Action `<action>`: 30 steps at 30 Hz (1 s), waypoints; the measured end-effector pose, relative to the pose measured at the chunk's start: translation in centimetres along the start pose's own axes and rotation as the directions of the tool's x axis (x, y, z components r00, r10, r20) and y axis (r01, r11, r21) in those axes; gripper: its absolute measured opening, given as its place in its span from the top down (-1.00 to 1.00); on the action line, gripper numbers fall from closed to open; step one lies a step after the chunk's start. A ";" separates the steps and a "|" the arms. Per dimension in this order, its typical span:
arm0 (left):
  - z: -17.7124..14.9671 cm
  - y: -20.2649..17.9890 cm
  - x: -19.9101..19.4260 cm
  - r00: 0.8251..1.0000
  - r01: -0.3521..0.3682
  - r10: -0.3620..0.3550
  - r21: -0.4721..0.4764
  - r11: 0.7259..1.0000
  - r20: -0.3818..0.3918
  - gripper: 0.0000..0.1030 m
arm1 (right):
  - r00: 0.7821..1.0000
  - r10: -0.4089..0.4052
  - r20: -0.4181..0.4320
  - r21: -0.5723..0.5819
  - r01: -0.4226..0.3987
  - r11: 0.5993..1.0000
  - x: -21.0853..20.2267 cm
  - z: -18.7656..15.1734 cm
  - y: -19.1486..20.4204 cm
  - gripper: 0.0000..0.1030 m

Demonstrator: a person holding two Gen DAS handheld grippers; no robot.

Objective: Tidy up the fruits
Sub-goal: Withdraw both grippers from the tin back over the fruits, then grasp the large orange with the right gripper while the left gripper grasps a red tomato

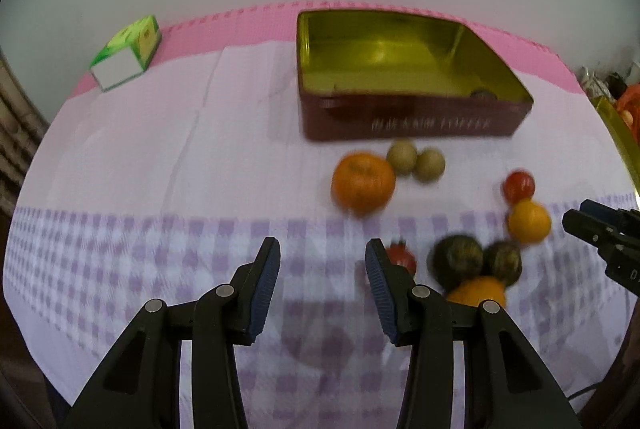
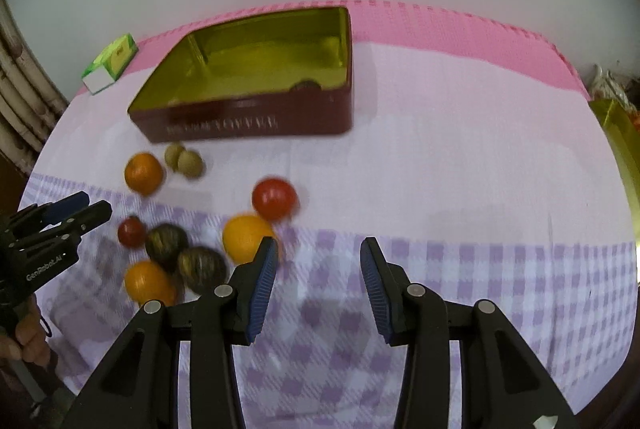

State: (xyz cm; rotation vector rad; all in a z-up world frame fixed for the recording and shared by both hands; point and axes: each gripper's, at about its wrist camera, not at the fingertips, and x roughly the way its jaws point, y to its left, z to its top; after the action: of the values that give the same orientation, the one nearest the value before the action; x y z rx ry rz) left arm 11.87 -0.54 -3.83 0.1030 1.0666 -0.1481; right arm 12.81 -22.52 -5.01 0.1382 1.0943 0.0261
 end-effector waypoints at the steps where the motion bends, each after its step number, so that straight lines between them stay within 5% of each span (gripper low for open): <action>1: -0.6 0.1 0.1 1.000 0.002 -0.002 -0.004 1.000 -0.009 0.11 | 1.000 0.000 -0.007 -0.001 0.000 1.000 0.1 -0.5 0.0 0.22; 11: -4.0 0.0 0.4 0.999 0.001 -0.001 -0.004 1.000 -0.042 0.11 | 0.999 0.023 -0.036 -0.014 -0.024 1.000 0.8 -2.8 1.0 0.22; 30: -3.7 0.2 1.0 1.000 0.024 -0.024 0.009 1.000 -0.015 0.10 | 0.999 0.010 -0.054 -0.095 -0.015 0.995 3.4 -1.3 3.5 0.19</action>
State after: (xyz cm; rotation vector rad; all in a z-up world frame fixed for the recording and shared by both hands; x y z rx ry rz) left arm 9.17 0.21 -6.53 0.0997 1.0824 -0.1741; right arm 13.42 -18.67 -8.16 0.0588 1.1430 0.0934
